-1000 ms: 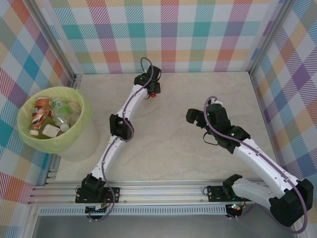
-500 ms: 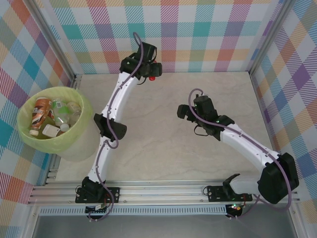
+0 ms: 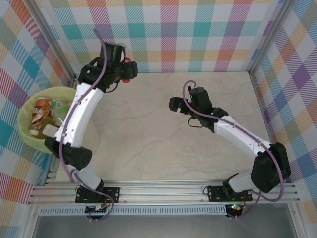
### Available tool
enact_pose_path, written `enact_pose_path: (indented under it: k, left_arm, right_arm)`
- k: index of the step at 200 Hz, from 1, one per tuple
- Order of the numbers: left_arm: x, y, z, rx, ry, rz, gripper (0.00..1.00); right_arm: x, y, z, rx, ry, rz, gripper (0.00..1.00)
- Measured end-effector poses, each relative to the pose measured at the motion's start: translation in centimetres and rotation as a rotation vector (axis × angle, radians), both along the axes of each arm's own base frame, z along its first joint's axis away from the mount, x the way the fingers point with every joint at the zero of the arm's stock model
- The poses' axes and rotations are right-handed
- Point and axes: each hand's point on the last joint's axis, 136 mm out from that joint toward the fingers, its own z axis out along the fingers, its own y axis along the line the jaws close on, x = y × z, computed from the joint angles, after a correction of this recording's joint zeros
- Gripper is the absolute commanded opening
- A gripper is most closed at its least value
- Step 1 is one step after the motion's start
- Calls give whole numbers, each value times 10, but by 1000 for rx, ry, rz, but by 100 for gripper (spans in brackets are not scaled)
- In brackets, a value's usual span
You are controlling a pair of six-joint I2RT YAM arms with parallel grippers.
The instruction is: Put the plastic bottles in the bin
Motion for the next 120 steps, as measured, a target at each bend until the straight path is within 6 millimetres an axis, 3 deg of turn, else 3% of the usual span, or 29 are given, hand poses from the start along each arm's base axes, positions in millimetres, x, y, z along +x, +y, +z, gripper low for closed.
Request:
enact_pose_path:
  k: [23, 61, 98, 120]
  left_arm:
    - [-36, 22, 18, -8, -65, 33, 42]
    - [-87, 67, 25, 34, -136, 147, 43]
    - [-140, 122, 32, 83, -196, 307, 43]
    - [-165, 158, 26, 98, -194, 429, 43]
  right_arm:
    - [0, 5, 4, 30, 0, 12, 100]
    - [-2, 9, 10, 52, -11, 32, 100]
    - [-8, 14, 37, 108, -95, 85, 100]
    - [-14, 21, 51, 141, -150, 145, 100]
